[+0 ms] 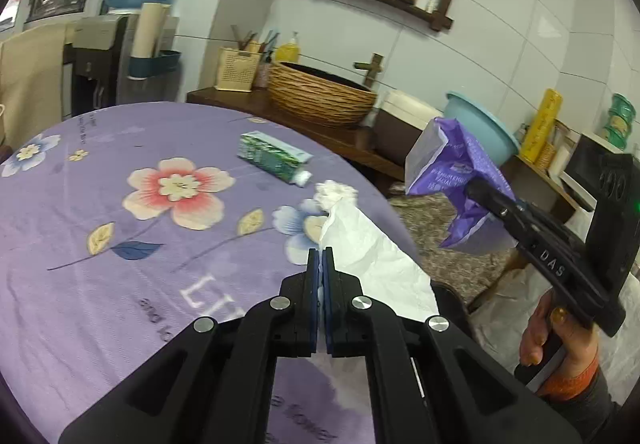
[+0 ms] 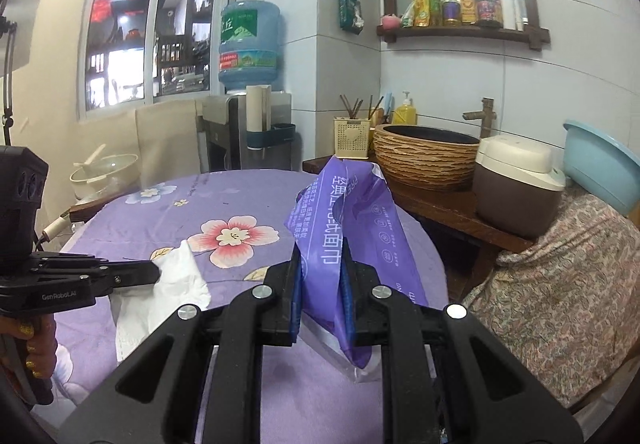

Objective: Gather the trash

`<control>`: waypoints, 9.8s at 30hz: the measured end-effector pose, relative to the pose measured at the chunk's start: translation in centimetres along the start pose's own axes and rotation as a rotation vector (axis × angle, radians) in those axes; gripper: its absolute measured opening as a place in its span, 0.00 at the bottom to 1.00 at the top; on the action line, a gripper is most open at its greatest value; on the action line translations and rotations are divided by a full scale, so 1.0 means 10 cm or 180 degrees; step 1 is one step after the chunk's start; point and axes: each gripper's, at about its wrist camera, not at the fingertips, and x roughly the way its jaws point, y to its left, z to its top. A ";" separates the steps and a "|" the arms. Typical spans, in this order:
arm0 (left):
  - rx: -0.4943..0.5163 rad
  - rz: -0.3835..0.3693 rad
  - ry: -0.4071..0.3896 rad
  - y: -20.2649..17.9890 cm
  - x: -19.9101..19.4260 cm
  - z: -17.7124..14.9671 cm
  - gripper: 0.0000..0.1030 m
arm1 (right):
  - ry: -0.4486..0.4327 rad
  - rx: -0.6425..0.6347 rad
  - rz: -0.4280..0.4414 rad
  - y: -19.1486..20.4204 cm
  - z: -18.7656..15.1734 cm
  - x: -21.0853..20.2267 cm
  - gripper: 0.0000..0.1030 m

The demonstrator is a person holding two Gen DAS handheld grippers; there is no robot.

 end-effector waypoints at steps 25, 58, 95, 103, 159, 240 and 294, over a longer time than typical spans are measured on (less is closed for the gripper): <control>0.0406 -0.0949 0.0790 -1.99 1.38 -0.73 0.03 | 0.0832 0.1198 -0.0924 -1.86 -1.95 -0.93 0.16; 0.0627 -0.0636 0.1498 -2.21 2.81 -1.50 0.03 | 0.0954 0.1571 -0.1433 -2.26 -2.77 -0.79 0.55; 0.0978 0.0151 0.0405 -1.29 0.77 -0.69 0.91 | 0.0859 0.1253 -0.0402 -1.43 -1.61 -0.14 0.76; 0.0854 0.0517 0.0416 -0.61 0.59 -0.39 0.93 | 0.0989 0.0870 0.0133 -0.84 -0.97 0.61 0.76; -0.0658 0.1385 0.1451 0.69 3.16 1.55 0.54 | 0.0989 0.0301 0.0242 -0.67 -0.46 1.62 0.39; 0.0858 -0.0799 0.0967 -2.17 1.73 -1.77 0.81 | 0.0999 0.1652 -0.1835 -1.99 -2.82 -1.40 0.74; 0.0896 -0.0115 -0.0912 -1.43 -1.18 -2.24 0.95 | -0.0275 0.0616 -0.1346 0.30 -2.19 -2.91 0.95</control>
